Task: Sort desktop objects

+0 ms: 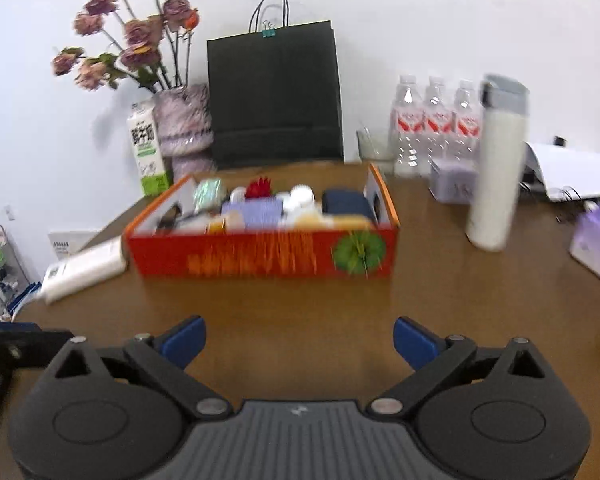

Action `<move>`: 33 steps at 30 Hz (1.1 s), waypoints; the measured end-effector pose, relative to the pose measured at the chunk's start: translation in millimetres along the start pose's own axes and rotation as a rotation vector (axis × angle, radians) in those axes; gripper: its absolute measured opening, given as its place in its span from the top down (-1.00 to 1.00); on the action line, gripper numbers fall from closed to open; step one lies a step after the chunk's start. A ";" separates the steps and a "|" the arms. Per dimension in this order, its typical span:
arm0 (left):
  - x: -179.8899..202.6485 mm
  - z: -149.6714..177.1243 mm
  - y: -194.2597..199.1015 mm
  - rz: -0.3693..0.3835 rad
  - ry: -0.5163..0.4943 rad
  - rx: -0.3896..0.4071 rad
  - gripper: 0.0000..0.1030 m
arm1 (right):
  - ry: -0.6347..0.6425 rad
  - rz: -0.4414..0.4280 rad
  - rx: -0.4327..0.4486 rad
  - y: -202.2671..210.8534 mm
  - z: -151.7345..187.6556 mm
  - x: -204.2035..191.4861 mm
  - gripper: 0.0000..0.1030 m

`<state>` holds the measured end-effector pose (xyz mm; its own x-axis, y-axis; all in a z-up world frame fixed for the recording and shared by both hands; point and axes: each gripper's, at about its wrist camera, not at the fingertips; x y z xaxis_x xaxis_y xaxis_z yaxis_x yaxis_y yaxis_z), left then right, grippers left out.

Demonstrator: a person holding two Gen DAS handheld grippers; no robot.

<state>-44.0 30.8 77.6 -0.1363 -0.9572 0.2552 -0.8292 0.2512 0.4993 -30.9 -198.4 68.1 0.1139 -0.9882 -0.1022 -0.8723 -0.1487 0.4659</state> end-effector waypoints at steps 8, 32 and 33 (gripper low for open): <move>-1.9 79.1 43.5 -0.187 -0.148 0.062 -1.00 | 0.042 -0.037 0.030 66.4 71.9 -18.3 -0.96; -1.6 52.7 -68.9 -0.201 -0.184 -0.069 -1.00 | 0.043 0.090 -0.125 -45.6 51.2 -20.0 -1.00; -1.2 52.7 -70.4 -0.208 -0.178 -0.062 -1.00 | 0.042 0.089 -0.125 -47.5 50.1 -18.4 -1.00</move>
<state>-14.0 6.7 -1.5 -0.0641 -0.9979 -0.0054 -0.8157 0.0493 0.5764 -15.4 -171.4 3.8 0.0606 -0.9980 -0.0194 -0.8144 -0.0607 0.5771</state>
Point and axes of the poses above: each gripper's, at about its wrist camera, not at the fingertips, and y roughly against the way its jaws point, x to its right, z to its underside, and after that the axes turned 5 degrees about x, right-handed
